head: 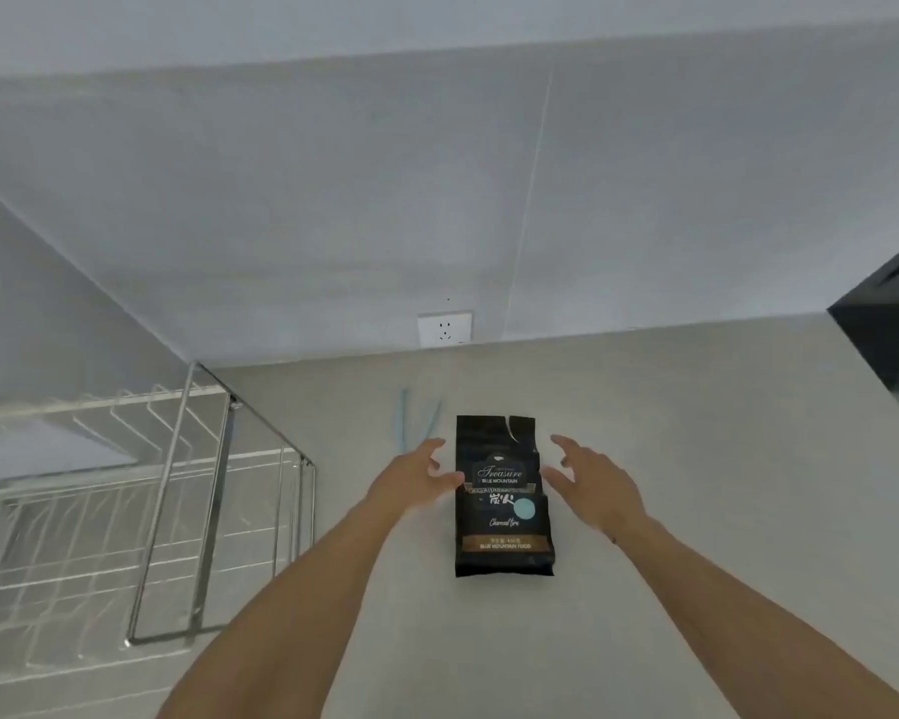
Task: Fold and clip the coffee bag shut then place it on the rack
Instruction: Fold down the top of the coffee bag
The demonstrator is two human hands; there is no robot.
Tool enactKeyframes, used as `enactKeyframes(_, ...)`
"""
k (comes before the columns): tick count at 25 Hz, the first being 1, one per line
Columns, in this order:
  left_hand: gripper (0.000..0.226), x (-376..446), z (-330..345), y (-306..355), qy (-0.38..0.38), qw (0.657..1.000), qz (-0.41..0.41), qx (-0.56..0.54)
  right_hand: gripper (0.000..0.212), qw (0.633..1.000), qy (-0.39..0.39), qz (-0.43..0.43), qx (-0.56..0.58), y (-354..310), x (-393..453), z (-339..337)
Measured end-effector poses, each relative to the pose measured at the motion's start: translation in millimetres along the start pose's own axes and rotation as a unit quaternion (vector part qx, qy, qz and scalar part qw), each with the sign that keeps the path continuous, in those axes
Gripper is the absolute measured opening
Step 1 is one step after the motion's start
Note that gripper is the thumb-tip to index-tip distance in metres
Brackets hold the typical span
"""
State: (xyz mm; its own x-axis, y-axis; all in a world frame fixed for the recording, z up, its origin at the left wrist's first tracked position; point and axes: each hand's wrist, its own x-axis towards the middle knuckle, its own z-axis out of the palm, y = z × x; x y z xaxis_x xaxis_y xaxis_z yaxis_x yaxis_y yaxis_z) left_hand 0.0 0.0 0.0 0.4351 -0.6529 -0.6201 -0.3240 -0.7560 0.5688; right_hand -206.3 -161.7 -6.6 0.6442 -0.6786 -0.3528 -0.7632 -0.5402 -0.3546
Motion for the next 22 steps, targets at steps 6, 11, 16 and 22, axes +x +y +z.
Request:
enactKeyframes(6,0.065,23,14,18,0.008,0.98,-0.062,-0.19,0.055,0.918,-0.026,0.129,0.373,-17,29,16)
enactKeyframes(11,0.038,17,15,20,0.059,0.948,-0.111,-0.292,0.05,0.854,0.017,0.162,0.494,-26,22,23)
enactKeyframes(16,0.022,-15,14,22,0.09,0.932,-0.082,-0.343,0.041,0.808,0.041,0.142,0.57,-33,-11,18)
enactKeyframes(22,0.019,-81,25,6,0.078,0.933,-0.057,-0.348,0.03,0.815,0.059,0.092,0.57,-36,-80,12)
